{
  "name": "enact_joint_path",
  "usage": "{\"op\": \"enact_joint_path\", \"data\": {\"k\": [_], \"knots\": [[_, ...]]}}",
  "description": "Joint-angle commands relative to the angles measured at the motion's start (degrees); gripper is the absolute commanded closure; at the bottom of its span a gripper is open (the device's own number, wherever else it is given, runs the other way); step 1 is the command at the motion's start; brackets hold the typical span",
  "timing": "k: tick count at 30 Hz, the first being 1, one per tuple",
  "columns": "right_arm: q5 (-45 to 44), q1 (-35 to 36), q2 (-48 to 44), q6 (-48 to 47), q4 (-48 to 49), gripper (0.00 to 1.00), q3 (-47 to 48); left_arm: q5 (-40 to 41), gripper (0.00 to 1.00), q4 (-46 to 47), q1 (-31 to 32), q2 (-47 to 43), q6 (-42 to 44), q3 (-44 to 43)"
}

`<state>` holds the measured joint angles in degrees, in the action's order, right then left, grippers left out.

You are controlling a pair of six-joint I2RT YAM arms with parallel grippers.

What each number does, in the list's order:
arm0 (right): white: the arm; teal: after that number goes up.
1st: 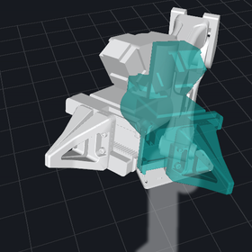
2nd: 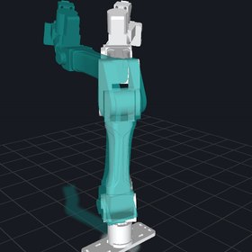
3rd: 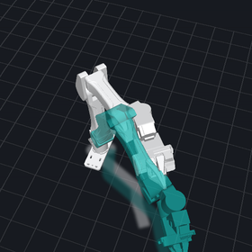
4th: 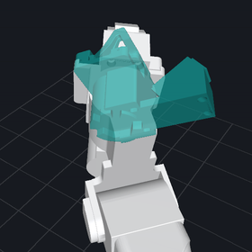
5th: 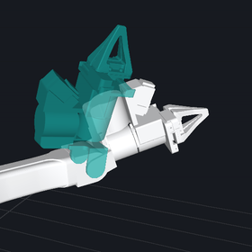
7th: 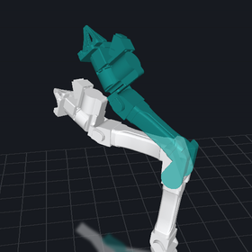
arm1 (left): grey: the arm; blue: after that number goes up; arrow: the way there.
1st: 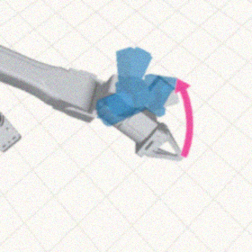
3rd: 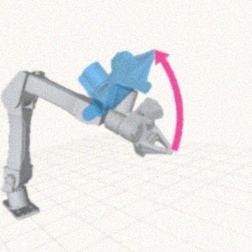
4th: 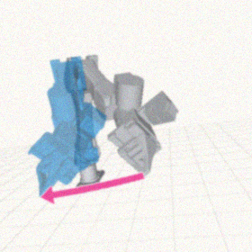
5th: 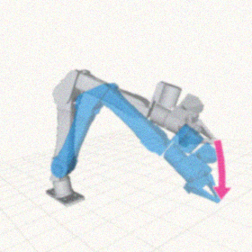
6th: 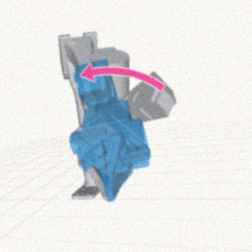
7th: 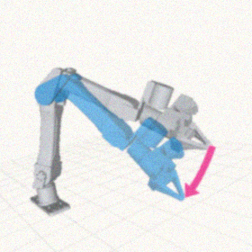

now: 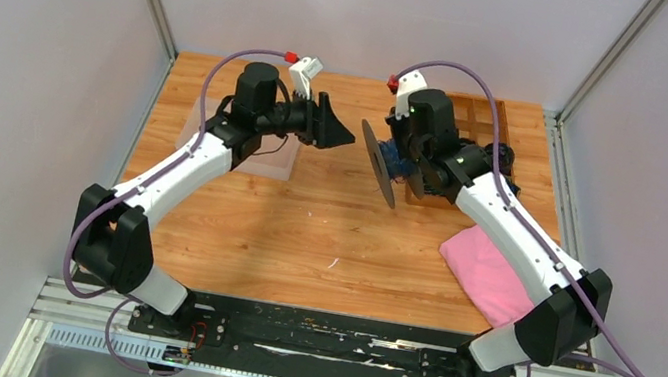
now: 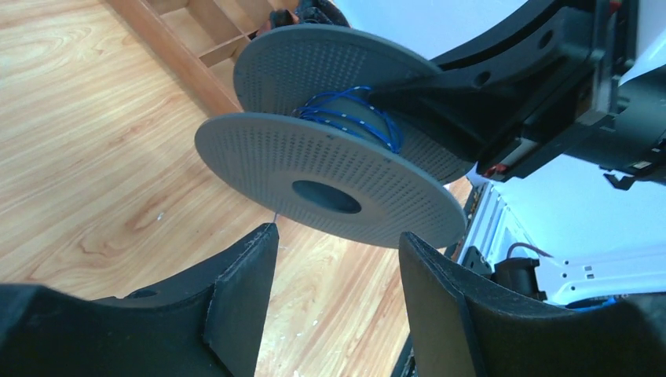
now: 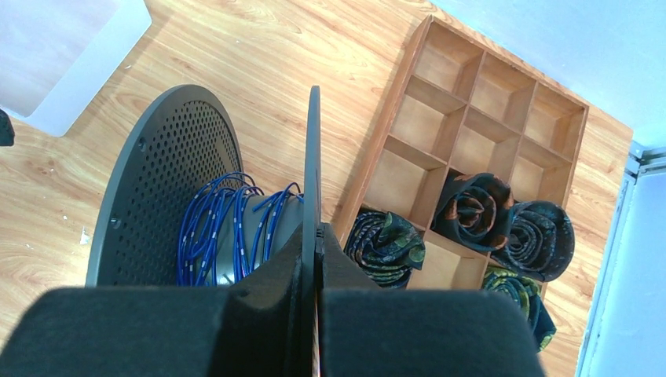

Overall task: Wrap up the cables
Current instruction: Place the cable reel at the center of the board.

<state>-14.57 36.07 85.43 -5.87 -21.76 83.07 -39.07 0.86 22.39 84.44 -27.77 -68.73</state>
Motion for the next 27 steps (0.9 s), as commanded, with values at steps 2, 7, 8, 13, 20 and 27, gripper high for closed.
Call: {"op": "enact_joint_path", "data": {"k": [2, 7, 8, 13, 20, 27], "knots": [[0.2, -0.6, 1.8, 2.5, 2.9, 0.99, 0.3, 4.1, 0.38, -0.7, 0.8, -0.9, -1.4, -1.1], [0.9, -1.3, 3.5, 4.5, 1.4, 0.99, 2.1, 4.4, 0.38, 1.1, 1.6, -3.4, 7.7, 6.5], [1.4, -1.6, 4.0, 5.0, 0.3, 0.99, 3.4, 3.7, 0.39, 4.4, 1.6, -4.1, 10.0, 9.3], [6.5, -5.5, 4.7, 9.8, -4.7, 0.99, 8.9, 0.4, 0.47, 11.5, 2.1, -6.4, 22.3, 19.7], [10.5, -7.4, 2.3, 14.8, -7.0, 1.00, 12.0, -1.5, 0.52, 14.0, 5.4, 2.1, 28.6, 20.2], [13.3, -7.9, 0.3, 16.7, -7.6, 0.99, 12.0, -1.6, 0.74, 17.1, 7.5, 11.2, 26.6, 13.6]]}}
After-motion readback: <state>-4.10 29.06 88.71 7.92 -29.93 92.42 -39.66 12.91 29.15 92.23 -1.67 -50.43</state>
